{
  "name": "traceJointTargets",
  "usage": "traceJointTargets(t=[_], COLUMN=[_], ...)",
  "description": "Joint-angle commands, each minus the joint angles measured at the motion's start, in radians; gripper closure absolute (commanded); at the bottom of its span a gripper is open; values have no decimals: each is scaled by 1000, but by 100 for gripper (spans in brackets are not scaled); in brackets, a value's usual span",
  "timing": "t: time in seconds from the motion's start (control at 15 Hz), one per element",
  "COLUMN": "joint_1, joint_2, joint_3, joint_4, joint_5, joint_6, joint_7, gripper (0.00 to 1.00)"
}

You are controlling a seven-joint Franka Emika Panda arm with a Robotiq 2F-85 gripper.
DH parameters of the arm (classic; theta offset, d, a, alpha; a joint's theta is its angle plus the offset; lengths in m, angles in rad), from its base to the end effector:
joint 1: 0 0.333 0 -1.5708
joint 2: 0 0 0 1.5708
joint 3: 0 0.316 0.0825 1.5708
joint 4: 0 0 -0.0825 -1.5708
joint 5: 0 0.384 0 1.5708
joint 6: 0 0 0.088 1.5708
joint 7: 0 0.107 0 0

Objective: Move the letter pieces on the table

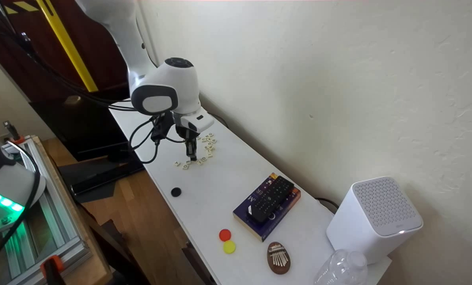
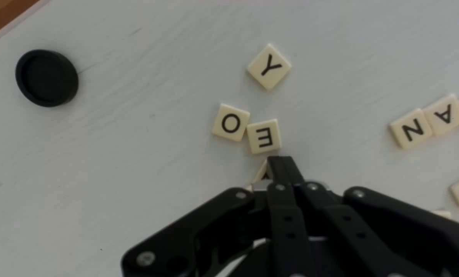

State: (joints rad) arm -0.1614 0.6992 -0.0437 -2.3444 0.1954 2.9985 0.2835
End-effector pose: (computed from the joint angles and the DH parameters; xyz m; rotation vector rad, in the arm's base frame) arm 0.4549 -0.1125 0.0374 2.9588 -1.0350 -0.0650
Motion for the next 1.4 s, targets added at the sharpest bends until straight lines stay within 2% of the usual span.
traceJointTargets(t=[0.0,0.13,0.4,0.93,1.33], joint_1=[-42,-63,-75,-83,-113], joint_2=[32,32,33,25,31], joint_3=[68,109,146,150,183], joint_4=[40,47,46,41,50], joint_5=[49,70,130,258,357], joint_6=[6,-8,-28,-47,-35], joint_7=[-28,-25,-2,52,86], gripper=[100,100,100,100,100])
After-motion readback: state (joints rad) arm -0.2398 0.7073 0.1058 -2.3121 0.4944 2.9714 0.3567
